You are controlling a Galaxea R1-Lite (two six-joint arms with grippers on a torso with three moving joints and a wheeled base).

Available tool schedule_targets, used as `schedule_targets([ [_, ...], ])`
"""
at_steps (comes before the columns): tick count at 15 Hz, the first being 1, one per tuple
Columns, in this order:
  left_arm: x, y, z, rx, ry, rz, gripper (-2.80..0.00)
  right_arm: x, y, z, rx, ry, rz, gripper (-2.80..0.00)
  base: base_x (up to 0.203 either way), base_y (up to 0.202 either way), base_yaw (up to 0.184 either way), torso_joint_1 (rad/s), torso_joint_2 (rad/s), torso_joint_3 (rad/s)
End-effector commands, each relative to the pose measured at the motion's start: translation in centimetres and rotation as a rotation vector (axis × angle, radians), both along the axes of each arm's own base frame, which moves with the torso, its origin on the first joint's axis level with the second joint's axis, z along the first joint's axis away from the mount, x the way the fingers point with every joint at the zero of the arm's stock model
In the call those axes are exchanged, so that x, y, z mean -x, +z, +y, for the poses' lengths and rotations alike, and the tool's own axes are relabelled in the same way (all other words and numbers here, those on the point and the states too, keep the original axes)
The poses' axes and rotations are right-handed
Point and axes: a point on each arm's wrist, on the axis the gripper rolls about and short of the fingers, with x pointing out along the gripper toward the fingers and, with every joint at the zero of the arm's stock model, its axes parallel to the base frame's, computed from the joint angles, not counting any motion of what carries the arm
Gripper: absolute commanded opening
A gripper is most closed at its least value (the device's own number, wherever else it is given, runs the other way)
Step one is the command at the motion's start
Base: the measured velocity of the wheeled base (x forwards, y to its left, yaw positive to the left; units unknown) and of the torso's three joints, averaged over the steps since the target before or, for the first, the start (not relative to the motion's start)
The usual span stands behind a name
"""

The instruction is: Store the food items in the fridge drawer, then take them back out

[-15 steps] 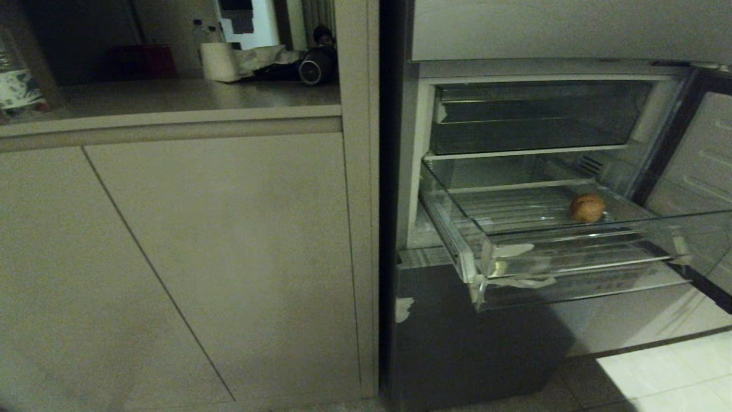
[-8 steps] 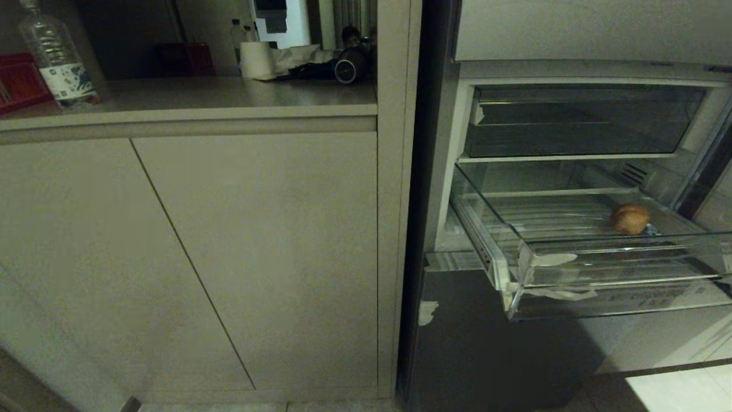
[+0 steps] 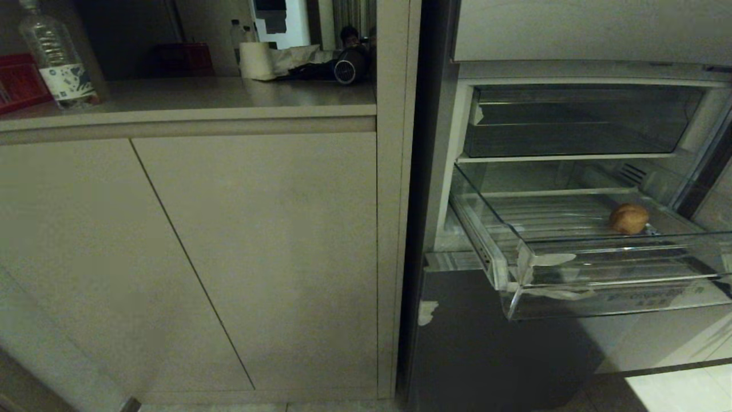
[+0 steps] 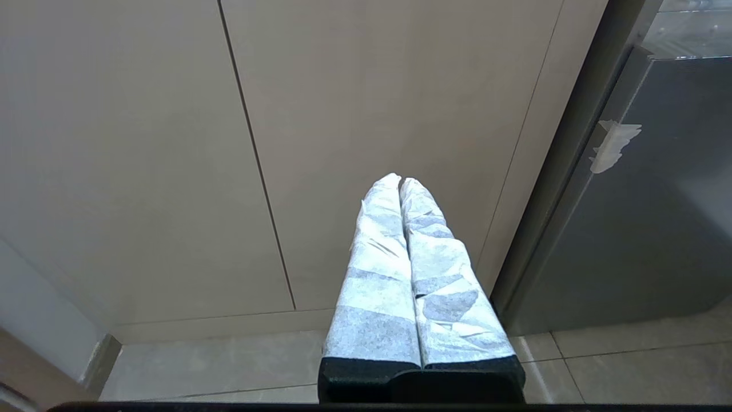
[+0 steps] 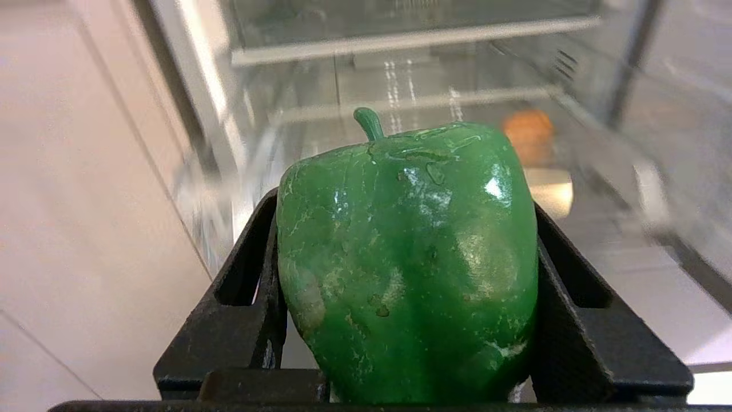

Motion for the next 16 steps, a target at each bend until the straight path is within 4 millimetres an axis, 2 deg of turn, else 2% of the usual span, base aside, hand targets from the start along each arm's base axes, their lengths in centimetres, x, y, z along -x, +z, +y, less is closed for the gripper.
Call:
schedule_targets([
  [1,0.0,0.0,0.0,0.000,0.000,0.001,-2.80,-8.7,1.7,-0.1,-0.022,-0.001,0.167,-2.80,0.000,0.000,0.000,0.000,0.00,0.000],
  [4,0.0,0.0,0.0,0.001,0.000,0.001,-2.80,-15.9,2.9,-0.3,-0.041,-0.004,0.180,-2.80,0.000,0.000,0.000,0.000,0.00,0.000],
  [6,0.0,0.0,0.0,0.000,0.000,0.001,-2.80,-19.6,3.2,-0.4,-0.048,-0.008,0.179,-2.80,0.000,0.000,0.000,0.000,0.00,0.000],
  [8,0.0,0.0,0.0,0.000,0.000,0.001,-2.80,-22.4,2.8,-0.8,-0.053,-0.020,0.197,-2.80,0.000,0.000,0.000,0.000,0.00,0.000],
  [11,0.0,0.0,0.0,0.000,0.000,0.001,-2.80,-25.0,1.6,-1.4,-0.059,-0.035,0.209,-2.80,0.000,0.000,0.000,0.000,0.00,0.000],
  [12,0.0,0.0,0.0,0.000,0.000,0.001,-2.80,-25.7,1.2,-1.4,-0.054,-0.035,0.198,0.00,0.000,0.000,0.000,0.000,0.00,0.000],
  [14,0.0,0.0,0.0,0.000,0.000,0.001,-2.80,-27.1,0.7,-1.5,-0.052,-0.034,0.186,0.00,0.000,0.000,0.000,0.000,0.00,0.000],
  [16,0.0,0.0,0.0,0.000,0.000,0.001,-2.80,-27.6,1.0,-1.6,-0.058,-0.037,0.171,0.00,0.000,0.000,0.000,0.000,0.00,0.000],
])
